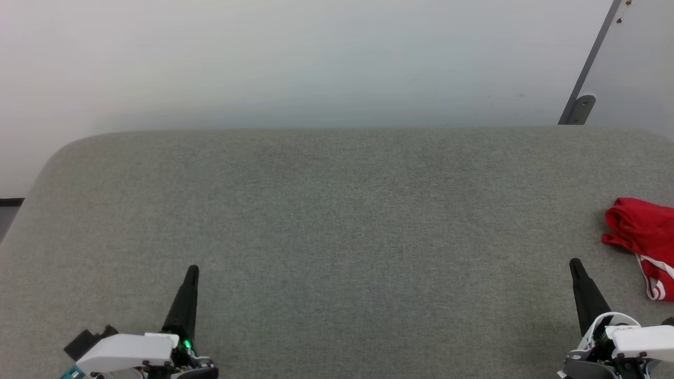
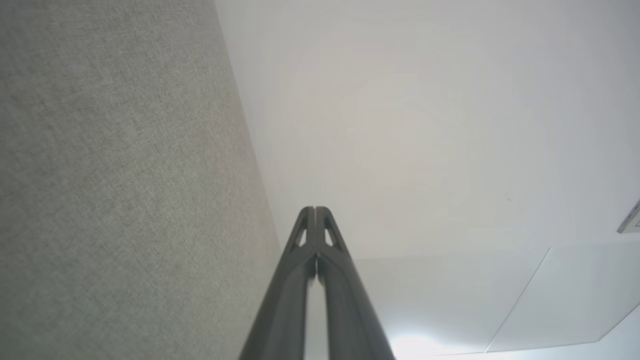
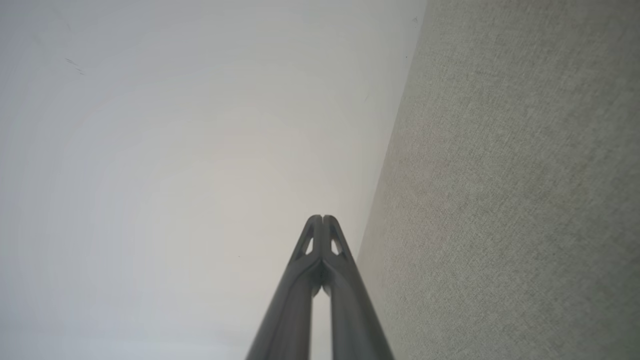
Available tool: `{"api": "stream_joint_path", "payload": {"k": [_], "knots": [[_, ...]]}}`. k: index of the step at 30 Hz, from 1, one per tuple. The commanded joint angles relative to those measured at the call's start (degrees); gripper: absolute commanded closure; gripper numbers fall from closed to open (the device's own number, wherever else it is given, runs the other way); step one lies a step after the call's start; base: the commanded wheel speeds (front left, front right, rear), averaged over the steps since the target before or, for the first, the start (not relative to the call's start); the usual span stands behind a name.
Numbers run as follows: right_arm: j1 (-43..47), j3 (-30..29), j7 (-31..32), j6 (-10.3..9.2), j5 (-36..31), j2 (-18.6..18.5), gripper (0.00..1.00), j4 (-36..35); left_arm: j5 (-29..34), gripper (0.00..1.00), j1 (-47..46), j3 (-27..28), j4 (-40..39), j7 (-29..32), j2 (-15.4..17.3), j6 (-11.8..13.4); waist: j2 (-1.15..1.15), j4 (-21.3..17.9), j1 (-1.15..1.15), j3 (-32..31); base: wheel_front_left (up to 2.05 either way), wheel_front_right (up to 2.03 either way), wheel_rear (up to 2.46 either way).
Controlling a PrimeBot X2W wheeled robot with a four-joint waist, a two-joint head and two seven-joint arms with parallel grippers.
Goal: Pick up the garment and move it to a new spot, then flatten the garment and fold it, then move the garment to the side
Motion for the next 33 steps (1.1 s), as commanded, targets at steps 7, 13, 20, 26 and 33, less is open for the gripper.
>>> {"api": "stream_joint_path", "payload": {"k": [7, 13, 20, 26, 33], "knots": [[-1.20, -0.24, 0.74, -0.05, 3.17, 0.29, 1.00, 0.76, -3.30, 1.00, -1.20, 0.54, 0.39, 1.05, -0.22, -0.28, 0.00, -0.23, 0.00, 0.10, 0.00, 0.00, 0.00], [-1.68, -0.29, 1.10, -0.06, 4.88, 0.48, 1.00, 1.26, -5.30, 1.00, -1.61, 0.80, 0.68, 1.67, -0.41, -0.30, 0.00, -0.41, 0.00, 0.17, 0.00, 0.00, 0.00], [-1.35, -0.30, 1.14, -0.06, 4.67, 0.48, 1.00, 1.22, -4.90, 1.00, -1.61, 0.91, 0.66, 1.75, -0.51, -0.30, 0.00, -0.42, 0.00, 0.18, 0.00, 0.00, 0.00], [-1.35, -0.32, 1.12, -0.06, 4.64, 0.50, 1.00, 1.22, -4.75, 1.00, -1.62, 1.01, 0.66, 1.86, -0.58, -0.30, 0.00, -0.42, 0.00, 0.18, 0.00, 0.00, 0.00], [-1.36, -0.34, 1.15, -0.06, 4.61, 0.51, 1.00, 1.22, -4.65, 1.00, -1.64, 1.14, 0.67, 2.00, -0.66, -0.30, 0.00, -0.42, 0.00, 0.18, 0.00, 0.00, 0.00]]}}
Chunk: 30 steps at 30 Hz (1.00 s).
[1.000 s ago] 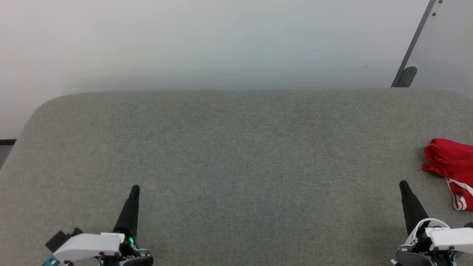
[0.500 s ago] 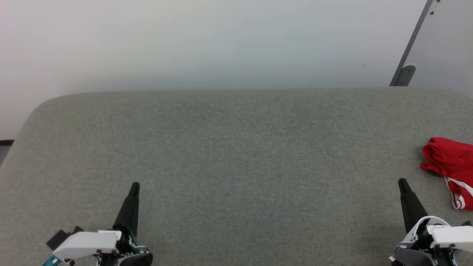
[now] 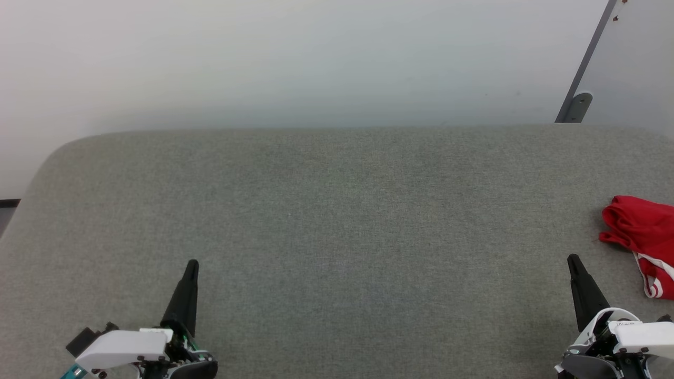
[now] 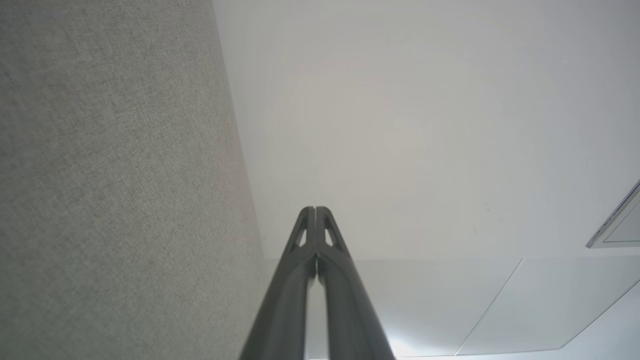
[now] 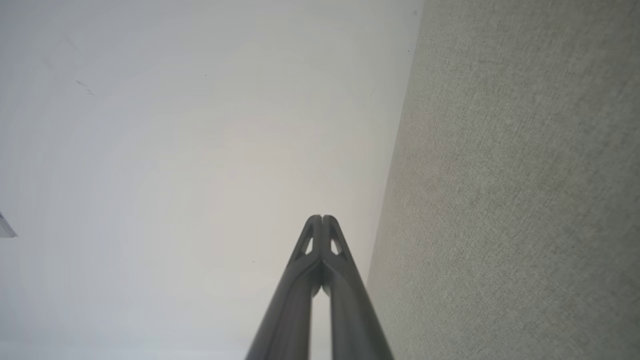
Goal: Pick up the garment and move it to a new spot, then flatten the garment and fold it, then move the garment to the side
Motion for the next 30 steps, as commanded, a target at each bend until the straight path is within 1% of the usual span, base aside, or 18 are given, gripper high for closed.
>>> {"api": "stream_joint_path", "payload": {"k": [1, 30], "knots": [[-0.17, -0.10, 0.15, -0.06, 0.17, 0.20, 1.00, 0.05, 0.21, 1.00, -0.52, 0.15, 0.06, 0.29, -0.12, -0.30, 0.00, 0.00, 0.00, 0.00, 0.00, 0.00, 0.00], [-0.19, -0.16, 0.17, -0.06, 0.07, 0.26, 1.00, 0.05, 0.59, 1.00, -0.57, 0.54, 0.07, 0.46, -0.39, -0.30, 0.00, 0.00, 0.00, 0.00, 0.00, 0.00, 0.00]]}}
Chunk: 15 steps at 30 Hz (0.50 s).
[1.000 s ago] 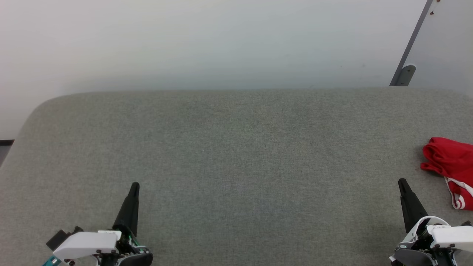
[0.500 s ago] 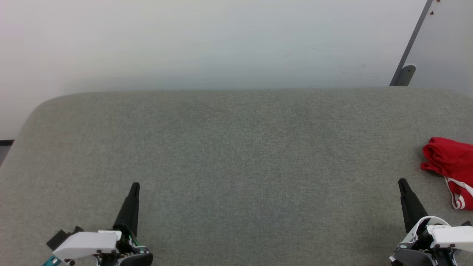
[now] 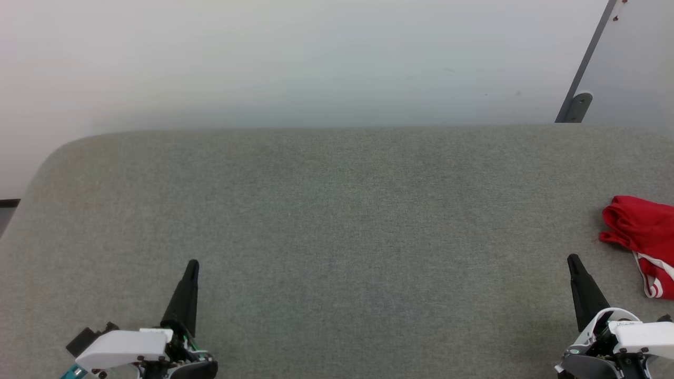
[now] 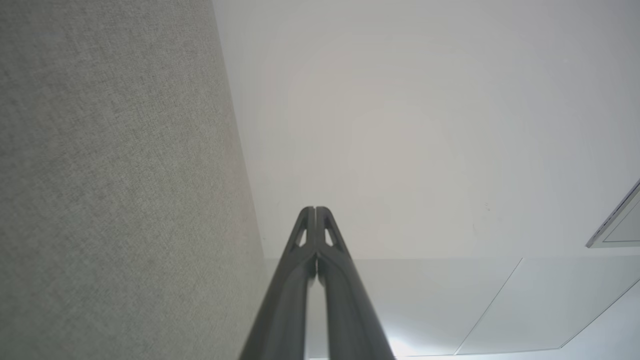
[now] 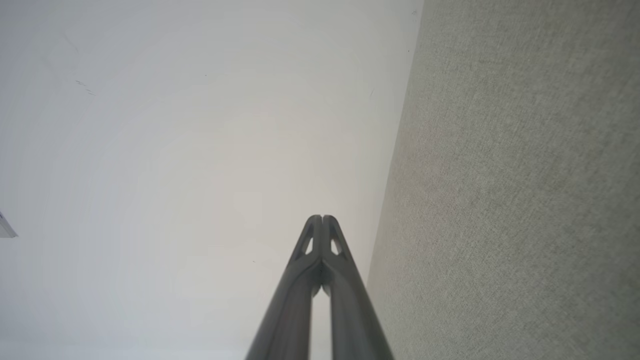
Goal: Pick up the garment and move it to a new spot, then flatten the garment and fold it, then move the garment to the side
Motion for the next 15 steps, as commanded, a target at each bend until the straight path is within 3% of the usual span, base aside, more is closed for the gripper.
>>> {"api": "stream_joint_path", "payload": {"k": [1, 15], "knots": [[-0.19, -0.10, 0.07, -0.06, 0.07, 0.24, 1.00, 0.05, 0.29, 1.00, -0.55, 0.15, 0.06, -0.01, -0.11, -0.30, 0.00, 0.00, 0.00, 0.00, 0.00, 0.00, 0.00], [-0.19, -0.11, 0.10, -0.06, 0.04, 0.26, 1.00, 0.06, 0.42, 1.00, -0.57, 0.30, 0.07, 0.17, -0.21, -0.30, 0.00, 0.00, 0.00, 0.00, 0.00, 0.00, 0.00]]}}
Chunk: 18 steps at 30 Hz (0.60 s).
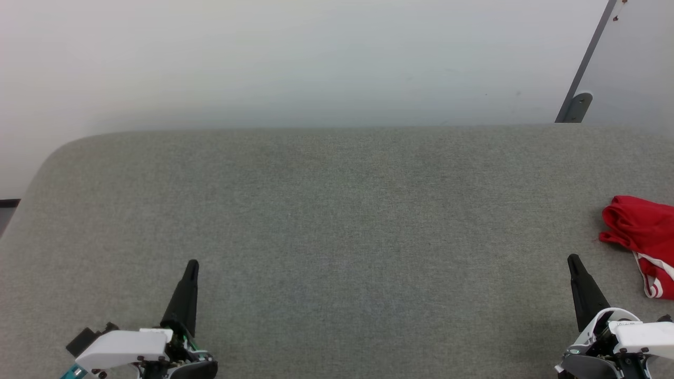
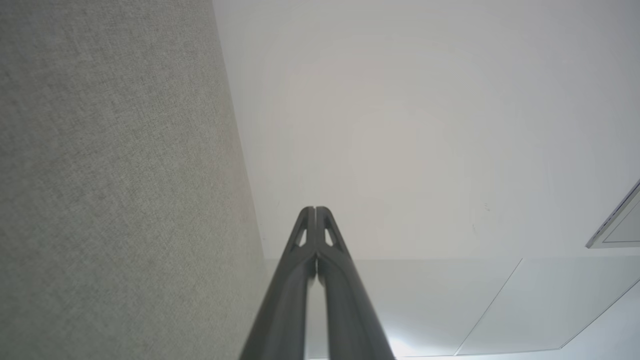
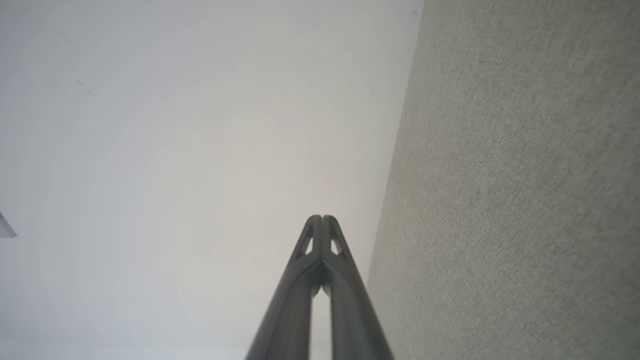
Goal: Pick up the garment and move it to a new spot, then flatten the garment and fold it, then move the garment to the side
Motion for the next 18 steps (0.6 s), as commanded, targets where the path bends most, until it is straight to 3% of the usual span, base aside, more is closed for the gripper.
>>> {"api": "stream_joint_path", "payload": {"k": [1, 18], "knots": [[-0.19, -0.08, 0.10, -0.06, 0.05, 0.25, 1.00, 0.06, 0.33, 1.00, -0.57, 0.17, 0.07, 0.16, -0.11, -0.30, 0.00, 0.00, 0.00, 0.00, 0.00, 0.00, 0.00], [-0.20, -0.10, 0.12, -0.06, 0.05, 0.26, 1.00, 0.06, 0.35, 1.00, -0.58, 0.31, 0.07, 0.32, -0.22, -0.30, 0.00, 0.00, 0.00, 0.00, 0.00, 0.00, 0.00]]}}
